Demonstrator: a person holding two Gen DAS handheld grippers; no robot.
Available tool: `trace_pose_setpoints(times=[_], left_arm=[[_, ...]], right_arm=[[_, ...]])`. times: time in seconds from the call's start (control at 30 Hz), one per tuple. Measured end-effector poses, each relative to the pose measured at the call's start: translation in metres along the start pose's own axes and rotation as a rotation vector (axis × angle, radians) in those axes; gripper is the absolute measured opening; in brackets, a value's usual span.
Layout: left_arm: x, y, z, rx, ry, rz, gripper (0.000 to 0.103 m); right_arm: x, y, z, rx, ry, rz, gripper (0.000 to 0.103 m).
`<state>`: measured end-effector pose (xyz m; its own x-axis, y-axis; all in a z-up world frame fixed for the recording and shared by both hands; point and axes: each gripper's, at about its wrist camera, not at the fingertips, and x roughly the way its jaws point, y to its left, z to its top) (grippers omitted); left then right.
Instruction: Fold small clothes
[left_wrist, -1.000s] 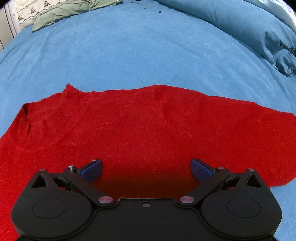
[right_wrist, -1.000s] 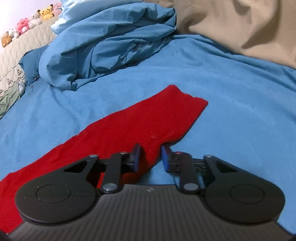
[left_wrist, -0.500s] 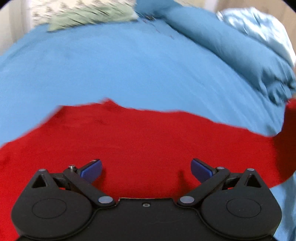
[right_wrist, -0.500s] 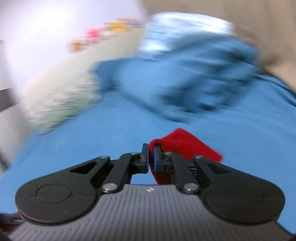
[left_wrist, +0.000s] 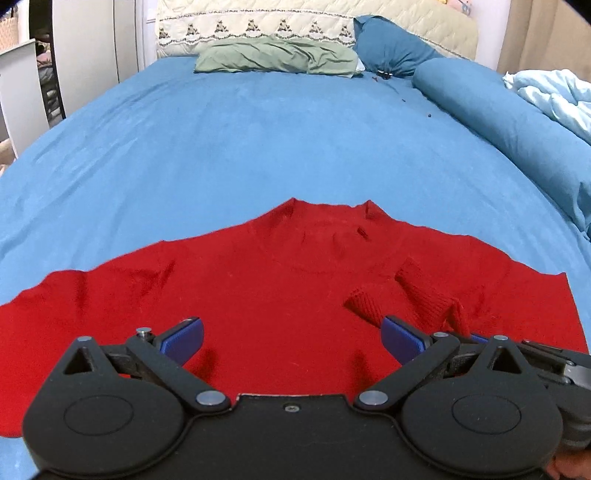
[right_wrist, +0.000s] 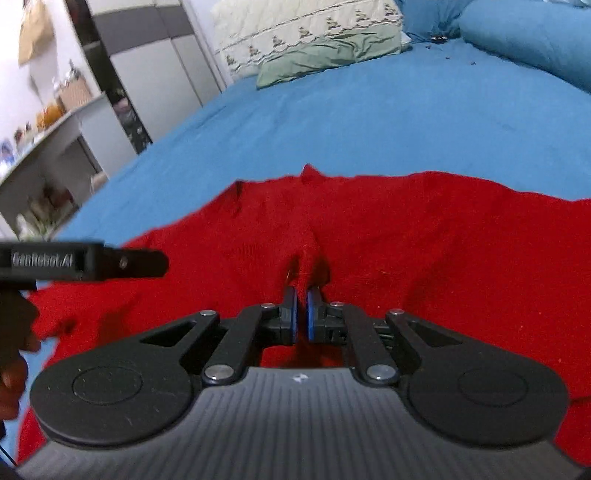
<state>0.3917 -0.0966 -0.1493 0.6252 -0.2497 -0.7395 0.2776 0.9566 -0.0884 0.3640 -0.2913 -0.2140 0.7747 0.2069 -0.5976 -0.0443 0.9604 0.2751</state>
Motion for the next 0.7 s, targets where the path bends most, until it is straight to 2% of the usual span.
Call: trace_pose_setpoints(times=[0.07, 0.13, 0.17, 0.3, 0.43, 0.5, 0.53, 0.57, 0.6, 0.63, 0.67, 0.7], left_arm=[[0.003, -0.001, 0.008, -0.014, 0.003, -0.029, 0.103], [0.005, -0.006, 0.009, -0.017, 0.001, -0.069, 0.103], [0.005, -0.012, 0.008, -0.013, 0.005, -0.093, 0.103], [0.01, -0.047, 0.012, 0.027, 0.018, -0.156, 0.103], [0.028, -0.074, 0.025, 0.034, 0.029, -0.163, 0.1], [0.04, -0.081, 0.03, 0.037, 0.036, -0.161, 0.092], [0.047, -0.082, 0.031, 0.038, 0.049, -0.149, 0.083], [0.052, -0.083, 0.029, 0.035, 0.061, -0.138, 0.068], [0.058, -0.081, 0.027, 0.027, 0.08, -0.135, 0.058], [0.063, -0.081, 0.024, 0.017, 0.097, -0.138, 0.036], [0.066, -0.08, 0.022, 0.004, 0.105, -0.144, 0.024], [0.063, -0.075, 0.018, -0.01, 0.097, -0.151, 0.018]], right_arm=[[-0.01, 0.006, 0.0, -0.04, 0.003, 0.002, 0.037], [-0.028, 0.008, -0.004, -0.065, -0.029, -0.023, 0.078], [-0.038, 0.007, -0.006, -0.076, -0.047, -0.038, 0.083], [-0.069, -0.003, -0.021, -0.086, -0.066, -0.108, 0.084], [-0.089, -0.008, -0.039, -0.064, -0.065, -0.168, 0.084], [-0.099, -0.012, -0.045, -0.039, -0.067, -0.188, 0.084], [-0.102, -0.015, -0.047, -0.024, -0.071, -0.193, 0.084], [-0.106, -0.017, -0.048, -0.008, -0.073, -0.194, 0.084], [-0.109, -0.019, -0.05, 0.008, -0.076, -0.192, 0.084], [-0.111, -0.022, -0.051, 0.024, -0.079, -0.191, 0.084], [-0.112, -0.025, -0.052, 0.034, -0.081, -0.192, 0.084], [-0.114, -0.027, -0.053, 0.042, -0.082, -0.193, 0.084]])
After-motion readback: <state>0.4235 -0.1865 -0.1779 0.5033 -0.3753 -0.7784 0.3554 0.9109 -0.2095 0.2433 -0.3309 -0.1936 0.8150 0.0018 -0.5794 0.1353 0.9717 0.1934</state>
